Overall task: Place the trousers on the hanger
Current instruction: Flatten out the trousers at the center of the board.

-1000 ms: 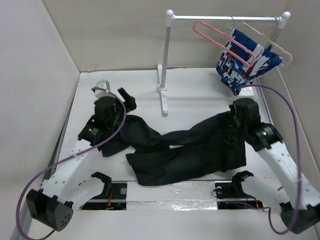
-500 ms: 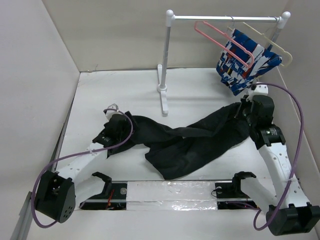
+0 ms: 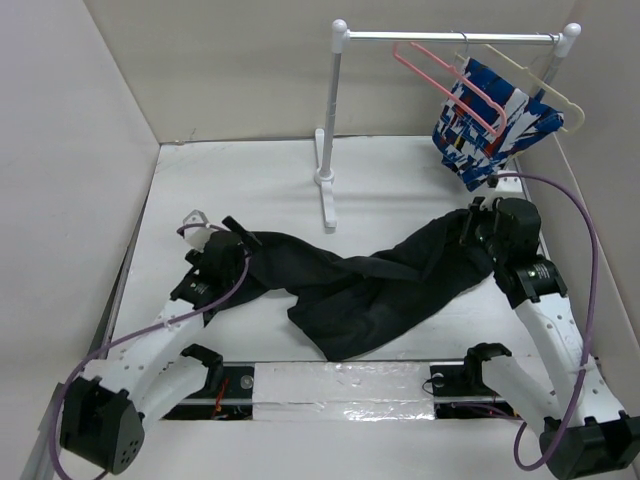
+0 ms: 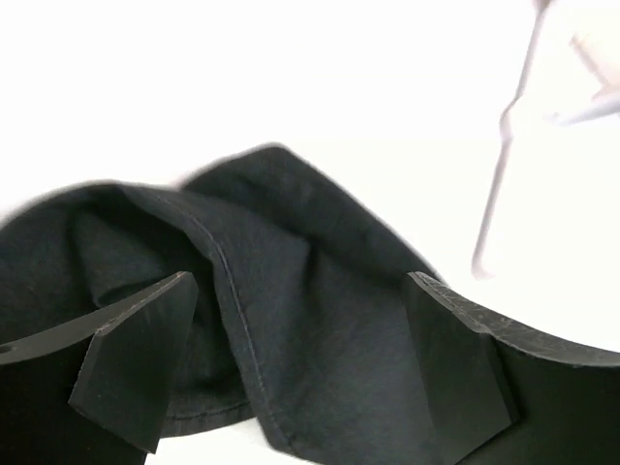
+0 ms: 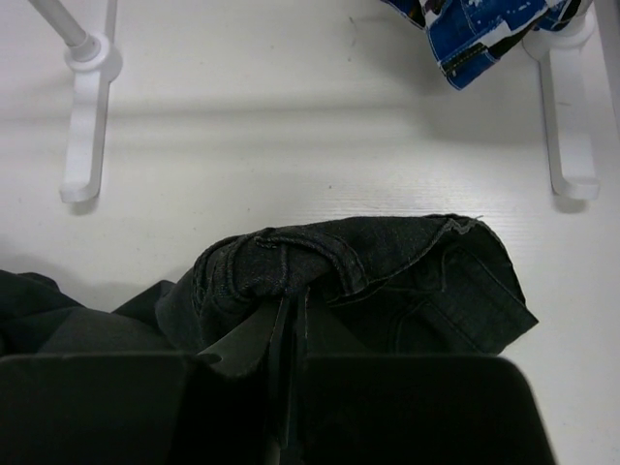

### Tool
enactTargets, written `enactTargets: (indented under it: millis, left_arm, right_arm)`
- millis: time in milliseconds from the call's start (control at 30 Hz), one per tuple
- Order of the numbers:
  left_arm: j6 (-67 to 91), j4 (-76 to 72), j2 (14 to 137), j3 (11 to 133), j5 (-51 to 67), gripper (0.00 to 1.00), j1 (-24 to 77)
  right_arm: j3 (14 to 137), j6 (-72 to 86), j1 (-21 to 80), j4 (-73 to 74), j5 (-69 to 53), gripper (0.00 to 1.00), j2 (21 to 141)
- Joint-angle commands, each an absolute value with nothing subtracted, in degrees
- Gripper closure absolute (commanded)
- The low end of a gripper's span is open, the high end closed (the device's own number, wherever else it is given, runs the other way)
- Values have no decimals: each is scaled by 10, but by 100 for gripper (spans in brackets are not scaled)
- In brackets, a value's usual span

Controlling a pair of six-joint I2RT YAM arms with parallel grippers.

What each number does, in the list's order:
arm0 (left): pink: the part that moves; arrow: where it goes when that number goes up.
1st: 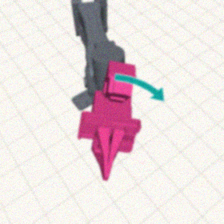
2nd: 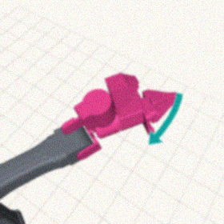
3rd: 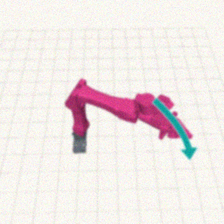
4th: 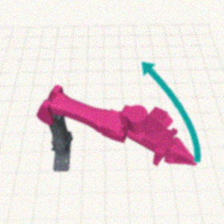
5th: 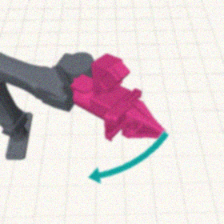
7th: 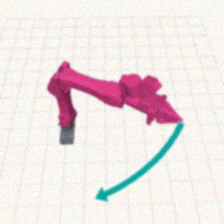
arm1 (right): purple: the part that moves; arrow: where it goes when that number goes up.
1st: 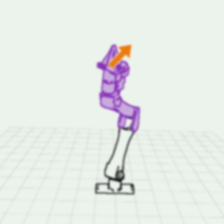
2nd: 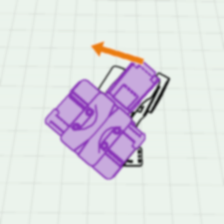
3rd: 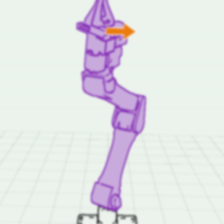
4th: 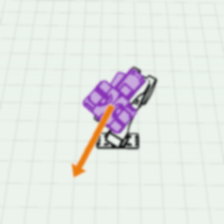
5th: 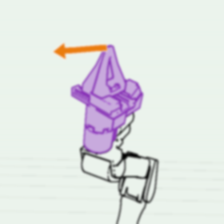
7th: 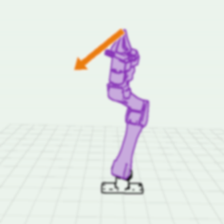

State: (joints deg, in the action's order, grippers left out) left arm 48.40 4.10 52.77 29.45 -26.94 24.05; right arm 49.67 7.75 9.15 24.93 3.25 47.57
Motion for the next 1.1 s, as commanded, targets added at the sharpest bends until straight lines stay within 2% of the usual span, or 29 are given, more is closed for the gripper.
enactTargets:
  millis: [0, 100, 300, 400, 433, 500, 533, 667, 833, 967, 1067]
  left_arm:
    - [503, 62, 478, 276, -286, 13, 211]
    - [501, 56, 508, 259, -238, 17, 188]
    - [505, -23, 594, 256, -226, 28, 174]
    - [498, -60, 644, 298, -241, 54, 169]
    - [493, -69, 653, 324, -242, 75, 169]
    - [483, -79, 677, 360, -230, 97, 154]
    - [480, -55, 684, 411, -223, 100, 136]
    - [441, -4, 654, 557, -227, 100, 128]
    - [370, 69, 577, 714, -293, 100, 120]
    - [357, 85, 518, 714, -318, 100, 112]
    - [371, 69, 460, 625, -349, 100, 106]
  right_arm:
    - [497, 80, 98, 196, 5, 100, 457]
    - [504, 80, 98, 202, 4, 100, 462]
    - [511, 82, 98, 202, 4, 100, 452]
    - [515, 83, 98, 197, 4, 100, 450]
    - [525, 83, 98, 200, -1, 100, 455]
    - [536, 83, 98, 210, -8, 100, 456]
    - [541, 85, 98, 210, -4, 100, 450]
    - [587, 85, 98, 228, -3, 100, 449]
    - [603, 84, 92, 241, 11, 100, 420]
    - [616, 84, 92, 281, 4, 100, 384]
    - [626, 83, 92, 318, -16, 100, 365]
